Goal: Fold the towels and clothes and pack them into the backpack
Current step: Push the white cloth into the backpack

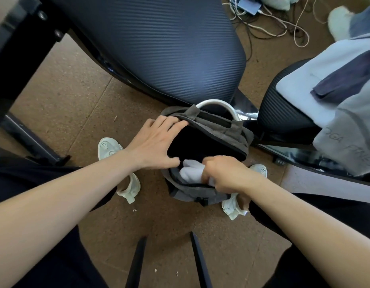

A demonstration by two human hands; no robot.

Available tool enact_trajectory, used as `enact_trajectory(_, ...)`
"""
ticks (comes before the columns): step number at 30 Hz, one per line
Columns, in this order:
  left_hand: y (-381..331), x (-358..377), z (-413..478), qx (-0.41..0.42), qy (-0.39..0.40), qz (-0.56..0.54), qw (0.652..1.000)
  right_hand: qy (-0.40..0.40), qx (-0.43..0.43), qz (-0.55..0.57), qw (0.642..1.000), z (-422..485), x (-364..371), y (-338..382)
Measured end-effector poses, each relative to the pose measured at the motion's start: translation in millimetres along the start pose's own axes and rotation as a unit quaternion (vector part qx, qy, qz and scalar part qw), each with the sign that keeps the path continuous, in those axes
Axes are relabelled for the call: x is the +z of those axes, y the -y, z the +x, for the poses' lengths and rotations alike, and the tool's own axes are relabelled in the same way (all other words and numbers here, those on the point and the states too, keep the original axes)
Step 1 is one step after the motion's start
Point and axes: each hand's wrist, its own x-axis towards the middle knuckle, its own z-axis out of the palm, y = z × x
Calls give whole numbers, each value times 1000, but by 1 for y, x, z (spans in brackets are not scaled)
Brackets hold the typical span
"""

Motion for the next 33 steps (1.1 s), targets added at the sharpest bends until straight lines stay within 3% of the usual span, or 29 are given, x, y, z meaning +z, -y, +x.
enact_trajectory(3,-2,2,3,-12,-37,43,998,34,-27,-3,999,-4,13,-1)
enact_trajectory(8,-9,5,2,-40,-2,82,996,57,-22,44,997,-8,38,3)
enact_trajectory(16,-16,11,1,-52,56,59,995,-77,51,41,995,-4,27,1)
enact_trajectory(23,-13,4,4,-37,65,45,996,-78,127,-1,989,27,45,-17)
enact_trajectory(25,-13,5,6,-36,64,46,996,-60,125,-39,990,36,55,-22)
enact_trajectory(30,-14,3,9,-33,67,34,997,124,179,-26,976,42,68,-31)
enact_trajectory(33,-14,2,11,-35,65,32,997,117,168,11,979,38,65,-33)
